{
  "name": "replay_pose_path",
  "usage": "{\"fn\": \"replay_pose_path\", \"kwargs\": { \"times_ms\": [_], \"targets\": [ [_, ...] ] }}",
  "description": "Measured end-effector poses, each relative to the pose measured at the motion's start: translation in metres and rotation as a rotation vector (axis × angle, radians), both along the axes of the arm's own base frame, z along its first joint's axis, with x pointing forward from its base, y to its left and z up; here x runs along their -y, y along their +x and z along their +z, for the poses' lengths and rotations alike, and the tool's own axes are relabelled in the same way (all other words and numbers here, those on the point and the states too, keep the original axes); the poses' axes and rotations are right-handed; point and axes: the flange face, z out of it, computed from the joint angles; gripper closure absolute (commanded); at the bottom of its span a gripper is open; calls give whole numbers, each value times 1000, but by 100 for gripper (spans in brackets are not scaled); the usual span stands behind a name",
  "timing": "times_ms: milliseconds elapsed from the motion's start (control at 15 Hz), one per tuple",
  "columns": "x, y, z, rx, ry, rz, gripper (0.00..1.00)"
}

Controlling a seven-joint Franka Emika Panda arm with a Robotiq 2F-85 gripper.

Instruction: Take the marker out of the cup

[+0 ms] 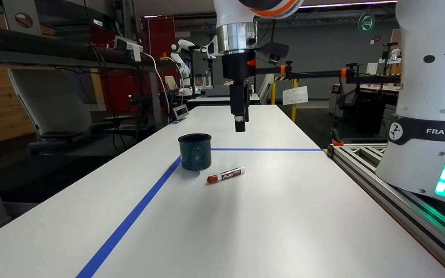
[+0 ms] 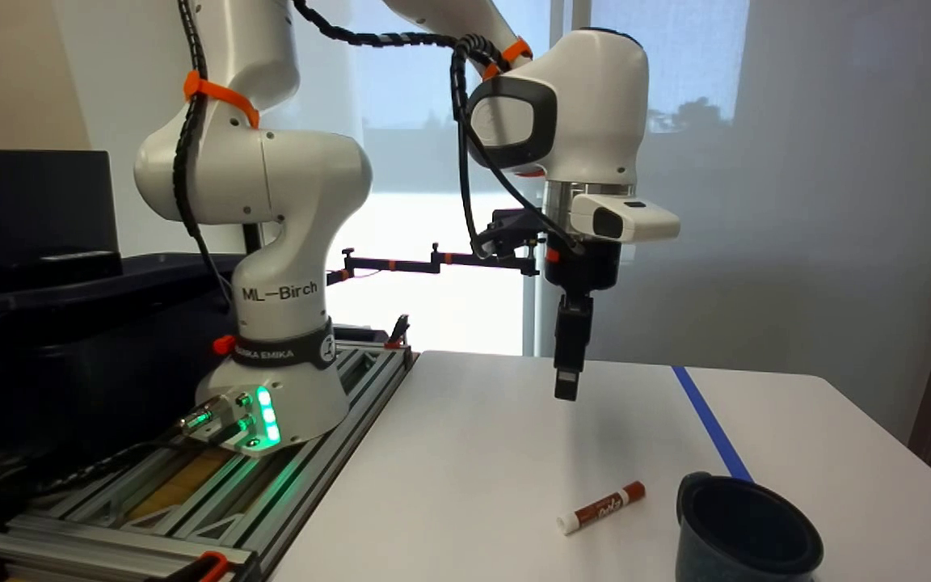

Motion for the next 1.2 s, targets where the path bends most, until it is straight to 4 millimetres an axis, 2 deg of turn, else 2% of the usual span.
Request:
{"fn": "replay_pose_path", "kwargs": {
  "times_ms": [333,1200],
  "targets": [
    [-1,-1,-6,-14,-7,0,0],
    [0,-1,-6,-14,-7,-1,0]
  ]
}}
